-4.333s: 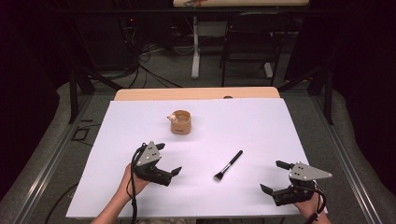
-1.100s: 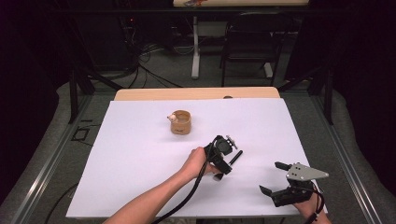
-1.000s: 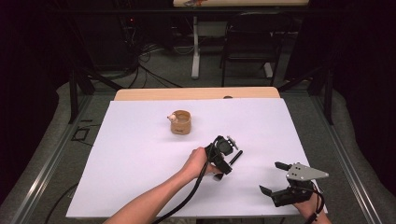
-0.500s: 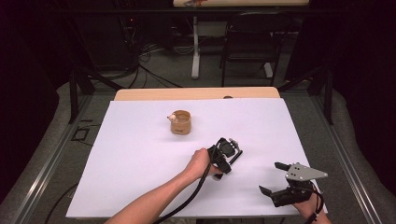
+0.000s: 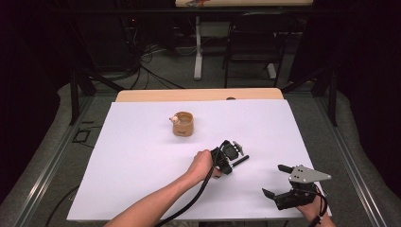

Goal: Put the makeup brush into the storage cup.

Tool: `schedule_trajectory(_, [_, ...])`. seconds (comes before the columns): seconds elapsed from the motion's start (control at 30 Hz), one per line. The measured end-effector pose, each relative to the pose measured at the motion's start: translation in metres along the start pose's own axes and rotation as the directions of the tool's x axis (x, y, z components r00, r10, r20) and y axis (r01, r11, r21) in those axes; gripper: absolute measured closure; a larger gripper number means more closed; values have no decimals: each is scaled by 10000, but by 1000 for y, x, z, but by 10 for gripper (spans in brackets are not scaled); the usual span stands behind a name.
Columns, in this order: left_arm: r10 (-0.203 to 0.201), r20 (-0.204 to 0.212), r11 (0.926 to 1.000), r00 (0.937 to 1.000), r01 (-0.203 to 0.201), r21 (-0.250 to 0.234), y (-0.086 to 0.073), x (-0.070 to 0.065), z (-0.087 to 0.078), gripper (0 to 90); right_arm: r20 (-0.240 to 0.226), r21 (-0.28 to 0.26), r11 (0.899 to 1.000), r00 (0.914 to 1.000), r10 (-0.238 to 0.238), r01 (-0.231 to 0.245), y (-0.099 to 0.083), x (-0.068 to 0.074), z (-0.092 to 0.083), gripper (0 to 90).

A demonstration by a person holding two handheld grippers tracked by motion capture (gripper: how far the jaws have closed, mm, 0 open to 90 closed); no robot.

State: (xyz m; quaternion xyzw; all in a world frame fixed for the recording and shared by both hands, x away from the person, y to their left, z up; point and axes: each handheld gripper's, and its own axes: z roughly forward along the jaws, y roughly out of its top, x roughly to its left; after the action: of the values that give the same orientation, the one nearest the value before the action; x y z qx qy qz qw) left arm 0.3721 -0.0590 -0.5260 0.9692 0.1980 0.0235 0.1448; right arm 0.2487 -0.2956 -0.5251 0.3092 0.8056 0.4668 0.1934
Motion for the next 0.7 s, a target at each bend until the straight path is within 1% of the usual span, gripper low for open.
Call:
schedule_trajectory(0.03, [95, -38, 10000, 9999, -95, -28, 0, 0, 0, 764, -10, 48, 10000, 10000, 1, -1, 0, 0, 0, 0])
schedule_trajectory(0.07, [95, -38, 10000, 9999, -95, -28, 0, 0, 0, 766, -10, 48, 10000, 10000, 1, -1, 0, 0, 0, 0])
schedule_trajectory(0.1, [226, -14, 9997, 9997, -226, 26, 0, -1, -1, 769, 1, 94, 10000, 10000, -20, 20, 0, 0, 0, 0])
schedule_trajectory(0.13, [226, -14, 9997, 9997, -226, 26, 0, -1, -1, 770, -17, 76, 10000, 10000, -12, 13, 0, 0, 0, 0])
schedule_trajectory(0.17, [493, 60, 9987, 9988, -493, 114, 0, 0, -1, 771, -18, 75, 10000, 10000, -3, 3, 0, 0, 0, 0])
schedule_trajectory(0.27, [564, 96, 9984, 9984, -564, 69, -2, 0, -3, 772, -10, 86, 10000, 10000, 24, -24, 0, 0, 0, 0])
schedule_trajectory(0.3, [658, 126, 9978, 9978, -659, 24, -3, 1, -6, 772, -25, 105, 9999, 10000, 45, -45, -1, -1, 0, 0])
schedule_trajectory(0.33, [648, 75, 9979, 9979, -647, -90, -5, 1, -7, 772, -63, 173, 9998, 10000, 61, -60, -1, -1, 1, 0])
schedule_trajectory(0.37, [679, 248, 9977, 9974, -677, -90, -6, 2, -9, 772, -63, 157, 9999, 10000, 63, -62, -1, 0, 2, 0])
schedule_trajectory(0.4, [817, 205, 9966, 9964, -816, -91, -7, 3, -11, 772, -78, 272, 9996, 10000, 50, -48, -1, 0, 2, 0])
schedule_trajectory(0.47, [827, 163, 9965, 9964, -825, -102, -8, 4, -14, 772, -133, 309, 9995, 9999, 36, -32, -1, 0, 2, 0])
schedule_trajectory(0.5, [879, 220, 9960, 9959, -876, -150, -11, 5, -18, 772, -142, 350, 9994, 9999, 9, -4, -1, 1, 3, 0])
schedule_trajectory(0.53, [879, 220, 9960, 9959, -876, -150, -11, 5, -18, 772, -161, 356, 9994, 9999, 23, -17, -1, 1, 4, 0])
schedule_trajectory(0.57, [1006, 255, 9947, 9946, -1000, -223, -15, 6, -23, 772, -224, 400, 9992, 9997, 97, -88, -1, 1, 4, 0])
schedule_trajectory(0.63, [1066, 224, 9940, 9940, -1060, -259, -16, 6, -25, 772, -216, 459, 9989, 9997, 81, -71, -1, 1, 4, 0])
schedule_trajectory(0.7, [1243, 216, 9918, 9920, -1236, -334, -20, 6, -28, 773, -260, 511, 9987, 9996, 58, -45, -1, 1, 5, 0])
